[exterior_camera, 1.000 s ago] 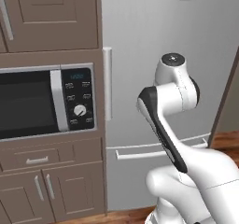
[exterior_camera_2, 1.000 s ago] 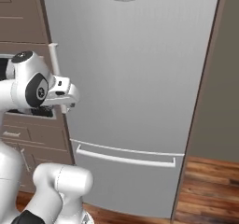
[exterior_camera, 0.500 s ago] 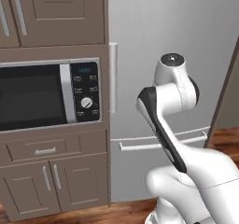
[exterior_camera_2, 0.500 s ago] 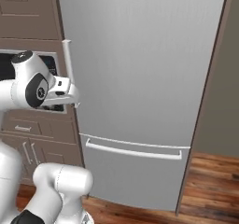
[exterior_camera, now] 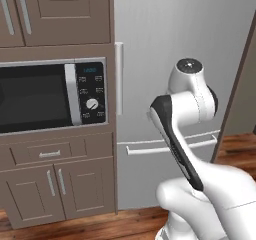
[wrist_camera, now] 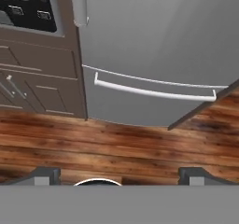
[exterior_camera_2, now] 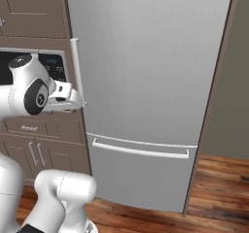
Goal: Take the lemon wedge from the fridge and place it on the plate with fish on the dining counter.
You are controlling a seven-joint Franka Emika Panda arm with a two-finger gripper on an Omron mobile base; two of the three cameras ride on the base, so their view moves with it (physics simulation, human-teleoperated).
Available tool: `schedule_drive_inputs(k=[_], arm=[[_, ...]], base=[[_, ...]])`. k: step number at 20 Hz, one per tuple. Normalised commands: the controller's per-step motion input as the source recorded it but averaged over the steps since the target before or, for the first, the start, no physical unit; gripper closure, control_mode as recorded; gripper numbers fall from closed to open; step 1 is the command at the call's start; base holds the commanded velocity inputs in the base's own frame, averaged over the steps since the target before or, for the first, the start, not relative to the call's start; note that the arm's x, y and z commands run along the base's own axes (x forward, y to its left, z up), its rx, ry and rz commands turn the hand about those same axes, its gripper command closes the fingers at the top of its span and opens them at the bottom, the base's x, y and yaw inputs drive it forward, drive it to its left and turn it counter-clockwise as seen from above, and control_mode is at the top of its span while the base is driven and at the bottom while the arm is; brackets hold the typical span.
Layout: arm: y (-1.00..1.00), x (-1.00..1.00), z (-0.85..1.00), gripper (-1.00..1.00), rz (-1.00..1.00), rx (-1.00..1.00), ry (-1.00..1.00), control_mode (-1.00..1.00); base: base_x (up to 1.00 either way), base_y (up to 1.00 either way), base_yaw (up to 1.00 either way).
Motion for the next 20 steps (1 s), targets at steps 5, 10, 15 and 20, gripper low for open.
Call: schedule_drive_inputs(k=[5, 10, 15, 20], arm=[[0.03, -0.18, 0.01, -1.00, 0.00, 0.11, -0.10, -1.00], [0.47, 0.14, 0.11, -1.00, 0.00, 0.18, -0.17, -1.00], [0.60, 0.55, 0.18, -1.00, 0.00, 0.14, -0.21, -1.00], [0.05, 0.51, 0.32, -1.00, 0.00, -0.01, -0.19, -1.00]], base=[[0.00, 0.00, 0.00], [0.00, 0.00, 0.00], [0.00, 0.00, 0.00], [0.00, 0.00, 0.00]])
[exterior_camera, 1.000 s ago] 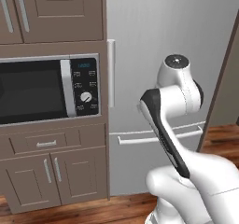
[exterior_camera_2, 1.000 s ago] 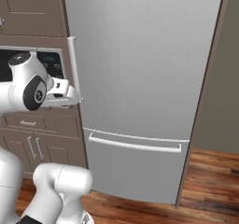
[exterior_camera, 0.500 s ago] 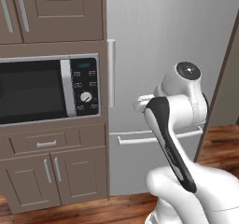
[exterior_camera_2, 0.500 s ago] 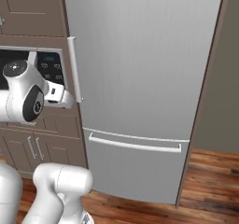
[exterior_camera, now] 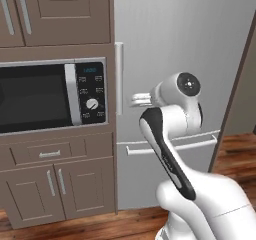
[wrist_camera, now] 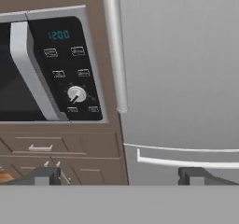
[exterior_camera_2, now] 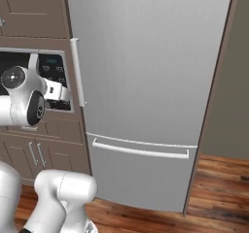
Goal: Take the lemon wedge from the fridge and place it on the plate with fish on the dining counter.
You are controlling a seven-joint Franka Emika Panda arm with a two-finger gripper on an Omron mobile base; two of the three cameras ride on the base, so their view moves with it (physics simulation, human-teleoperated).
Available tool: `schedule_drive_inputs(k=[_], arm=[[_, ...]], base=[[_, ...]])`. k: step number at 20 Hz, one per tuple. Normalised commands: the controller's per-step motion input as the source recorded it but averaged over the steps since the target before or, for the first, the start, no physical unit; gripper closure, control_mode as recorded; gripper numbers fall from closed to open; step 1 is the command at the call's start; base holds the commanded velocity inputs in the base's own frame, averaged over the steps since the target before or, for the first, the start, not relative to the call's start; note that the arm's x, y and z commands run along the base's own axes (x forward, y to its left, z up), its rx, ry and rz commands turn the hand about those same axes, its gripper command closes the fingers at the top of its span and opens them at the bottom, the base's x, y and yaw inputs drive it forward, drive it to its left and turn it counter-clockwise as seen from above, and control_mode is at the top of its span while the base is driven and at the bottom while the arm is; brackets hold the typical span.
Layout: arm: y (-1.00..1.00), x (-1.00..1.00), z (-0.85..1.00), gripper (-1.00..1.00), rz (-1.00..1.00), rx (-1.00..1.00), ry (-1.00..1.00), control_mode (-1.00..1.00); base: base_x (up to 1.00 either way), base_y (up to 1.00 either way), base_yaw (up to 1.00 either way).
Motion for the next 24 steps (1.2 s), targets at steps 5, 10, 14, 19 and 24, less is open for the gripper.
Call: schedule_drive_inputs(k=[5, 10, 14, 19, 24], arm=[[0.00, 0.76, 0.12, -1.00, 0.00, 0.00, 0.02, -1.00], [0.00, 1.00, 0.00, -1.00, -0.02, 0.00, 0.07, -1.00], [0.00, 0.99, 0.00, -1.00, -0.01, 0.00, 0.06, -1.00], [0.20, 0.63, -0.18, -1.00, 0.00, 0.02, 0.00, -1.00], [0.39, 0.25, -0.51, -1.00, 0.00, 0.00, -0.15, -1.00]], base=[[0.00, 0.00, 0.00], [0.00, 0.00, 0.00], [0.00, 0.00, 0.00], [0.00, 0.00, 0.00], [0.00, 0.00, 0.00]])
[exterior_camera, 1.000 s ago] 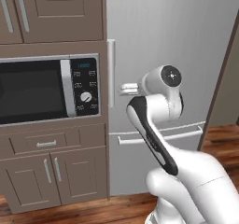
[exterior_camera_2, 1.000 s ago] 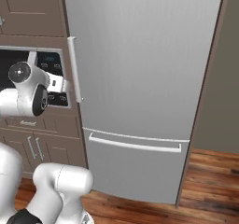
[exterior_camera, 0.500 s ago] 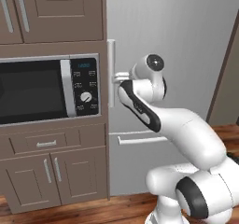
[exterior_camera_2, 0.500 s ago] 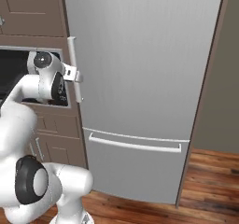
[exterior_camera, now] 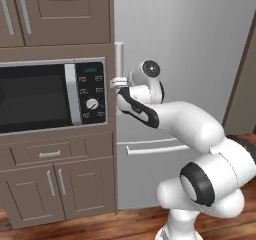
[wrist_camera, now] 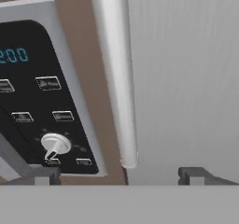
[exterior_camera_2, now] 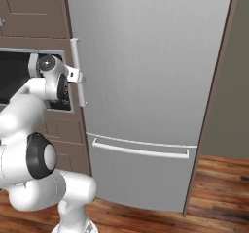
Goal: Take the lemon wedge from the fridge and place it on the plate with fish on the dining counter.
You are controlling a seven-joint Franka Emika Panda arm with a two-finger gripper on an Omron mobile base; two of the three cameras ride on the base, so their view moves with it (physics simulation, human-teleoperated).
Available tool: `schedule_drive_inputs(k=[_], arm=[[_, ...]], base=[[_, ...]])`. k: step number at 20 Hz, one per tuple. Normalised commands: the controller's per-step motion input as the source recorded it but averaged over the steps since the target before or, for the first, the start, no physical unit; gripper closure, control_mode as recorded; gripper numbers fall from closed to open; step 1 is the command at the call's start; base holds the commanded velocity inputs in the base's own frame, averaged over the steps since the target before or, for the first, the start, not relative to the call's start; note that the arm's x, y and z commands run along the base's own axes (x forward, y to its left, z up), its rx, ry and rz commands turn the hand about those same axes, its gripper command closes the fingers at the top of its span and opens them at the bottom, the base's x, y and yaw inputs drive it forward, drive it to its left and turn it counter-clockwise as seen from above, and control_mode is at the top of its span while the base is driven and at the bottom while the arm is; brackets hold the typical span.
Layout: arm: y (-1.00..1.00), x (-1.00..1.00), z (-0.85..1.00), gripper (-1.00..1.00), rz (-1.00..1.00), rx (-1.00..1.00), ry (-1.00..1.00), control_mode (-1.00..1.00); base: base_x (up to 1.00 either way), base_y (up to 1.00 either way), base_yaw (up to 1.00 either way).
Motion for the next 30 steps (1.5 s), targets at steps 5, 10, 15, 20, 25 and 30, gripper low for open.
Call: schedule_drive_inputs(k=[5, 10, 15, 20, 25, 30], arm=[[0.12, 0.44, -0.10, -1.00, 0.00, -0.01, -0.09, -1.00], [0.00, 0.54, 0.00, -1.00, -0.01, 0.00, 0.00, -1.00], [0.00, 0.49, 0.00, -1.00, 0.00, 0.00, 0.01, -1.00], [0.00, 0.53, 0.00, -1.00, 0.00, 0.00, 0.00, -1.00], [0.00, 0.56, -0.01, -1.00, 0.00, 0.00, 0.00, -1.00], [0.00, 0.54, -0.05, -1.00, 0.00, 0.00, 0.00, -1.00]], base=[[0.00, 0.00, 0.00], [0.00, 0.00, 0.00], [0.00, 0.00, 0.00], [0.00, 0.00, 0.00], [0.00, 0.00, 0.00], [0.00, 0.00, 0.00]])
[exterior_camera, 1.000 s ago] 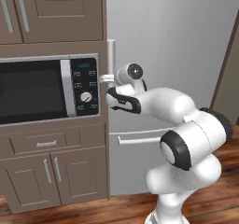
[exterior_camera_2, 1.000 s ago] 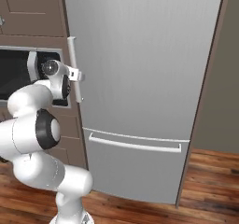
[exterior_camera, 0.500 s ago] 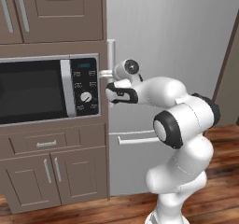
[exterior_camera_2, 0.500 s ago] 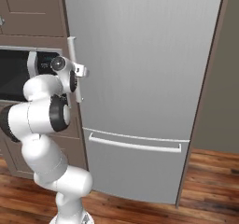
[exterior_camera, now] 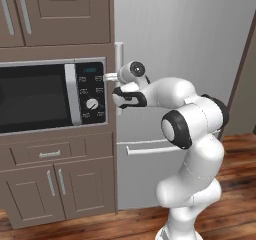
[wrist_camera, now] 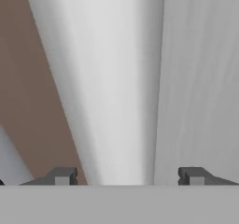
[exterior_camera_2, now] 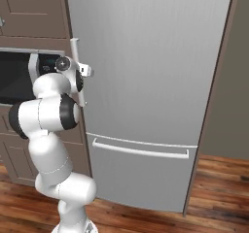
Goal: Take the lemon wedge from the fridge and place it on the plate with fish on the dining counter.
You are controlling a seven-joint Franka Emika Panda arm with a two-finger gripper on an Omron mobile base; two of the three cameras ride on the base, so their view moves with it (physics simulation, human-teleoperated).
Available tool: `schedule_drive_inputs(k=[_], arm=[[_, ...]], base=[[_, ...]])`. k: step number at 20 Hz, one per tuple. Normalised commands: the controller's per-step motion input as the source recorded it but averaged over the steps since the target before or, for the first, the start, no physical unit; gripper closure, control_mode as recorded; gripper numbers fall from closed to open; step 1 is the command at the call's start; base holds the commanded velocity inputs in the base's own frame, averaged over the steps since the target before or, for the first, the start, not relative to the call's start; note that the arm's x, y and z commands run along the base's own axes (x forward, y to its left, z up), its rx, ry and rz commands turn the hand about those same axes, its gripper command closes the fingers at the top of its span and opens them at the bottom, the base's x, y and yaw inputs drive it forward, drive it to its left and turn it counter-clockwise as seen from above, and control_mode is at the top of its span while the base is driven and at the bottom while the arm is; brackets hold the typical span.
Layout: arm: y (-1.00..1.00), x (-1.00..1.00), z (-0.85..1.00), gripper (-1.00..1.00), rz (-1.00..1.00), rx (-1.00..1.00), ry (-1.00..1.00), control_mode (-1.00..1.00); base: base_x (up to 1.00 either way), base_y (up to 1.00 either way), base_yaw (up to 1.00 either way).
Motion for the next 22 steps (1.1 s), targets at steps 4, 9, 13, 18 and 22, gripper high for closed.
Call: schedule_drive_inputs(k=[4, 9, 13, 18, 22], arm=[[0.00, 0.44, -0.06, -1.00, 0.00, 0.00, 0.00, -1.00], [0.00, 0.05, 0.00, 1.00, 0.00, 0.00, 0.00, -1.00], [0.00, 0.00, 0.00, 1.00, 0.00, 0.00, 0.00, -1.00], [-0.13, -0.51, 0.00, 1.00, -0.04, 0.01, -0.02, -1.00], [-0.48, -0.99, 0.02, 1.00, -0.14, 0.05, -0.07, -1.00]], base=[[0.00, 0.00, 0.00], [0.00, 0.00, 0.00], [0.00, 0.00, 0.00], [0.00, 0.00, 0.00], [0.00, 0.00, 0.00]])
